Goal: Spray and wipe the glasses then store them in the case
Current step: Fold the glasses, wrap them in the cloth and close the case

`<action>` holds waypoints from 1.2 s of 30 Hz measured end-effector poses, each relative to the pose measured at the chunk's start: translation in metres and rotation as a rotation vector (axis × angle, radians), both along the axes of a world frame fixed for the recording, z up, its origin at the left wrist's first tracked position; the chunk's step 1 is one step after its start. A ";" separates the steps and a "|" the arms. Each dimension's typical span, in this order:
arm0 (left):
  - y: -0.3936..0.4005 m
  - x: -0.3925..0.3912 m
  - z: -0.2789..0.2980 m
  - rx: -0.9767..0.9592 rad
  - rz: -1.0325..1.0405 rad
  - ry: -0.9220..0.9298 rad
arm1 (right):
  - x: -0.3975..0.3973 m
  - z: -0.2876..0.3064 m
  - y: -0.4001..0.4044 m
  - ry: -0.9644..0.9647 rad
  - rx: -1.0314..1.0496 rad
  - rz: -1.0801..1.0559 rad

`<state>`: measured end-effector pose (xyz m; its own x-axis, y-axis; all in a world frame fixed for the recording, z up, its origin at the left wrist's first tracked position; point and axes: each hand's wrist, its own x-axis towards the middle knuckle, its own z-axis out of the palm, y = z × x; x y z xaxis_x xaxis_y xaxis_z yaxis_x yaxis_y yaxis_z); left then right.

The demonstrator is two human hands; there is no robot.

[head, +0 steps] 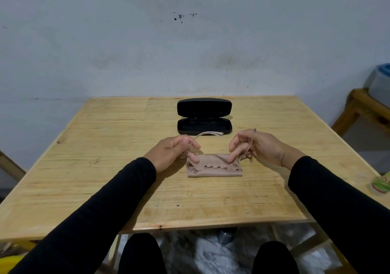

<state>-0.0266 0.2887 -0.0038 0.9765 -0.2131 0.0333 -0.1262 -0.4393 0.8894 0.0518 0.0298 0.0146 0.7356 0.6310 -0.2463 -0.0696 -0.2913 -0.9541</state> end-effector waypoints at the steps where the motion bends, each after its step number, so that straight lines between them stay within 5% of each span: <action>1: 0.000 -0.001 0.000 -0.018 0.013 -0.017 | -0.001 0.000 0.000 -0.008 0.029 -0.034; 14: 0.005 -0.018 -0.001 -0.055 0.174 -0.145 | -0.029 -0.001 -0.029 -0.003 0.249 -0.192; 28: -0.006 -0.020 0.004 -0.121 0.219 -0.192 | -0.037 0.003 -0.004 -0.125 -0.007 -0.208; 36: -0.016 -0.018 0.010 0.179 0.120 -0.169 | -0.040 0.005 -0.001 -0.096 -0.022 -0.208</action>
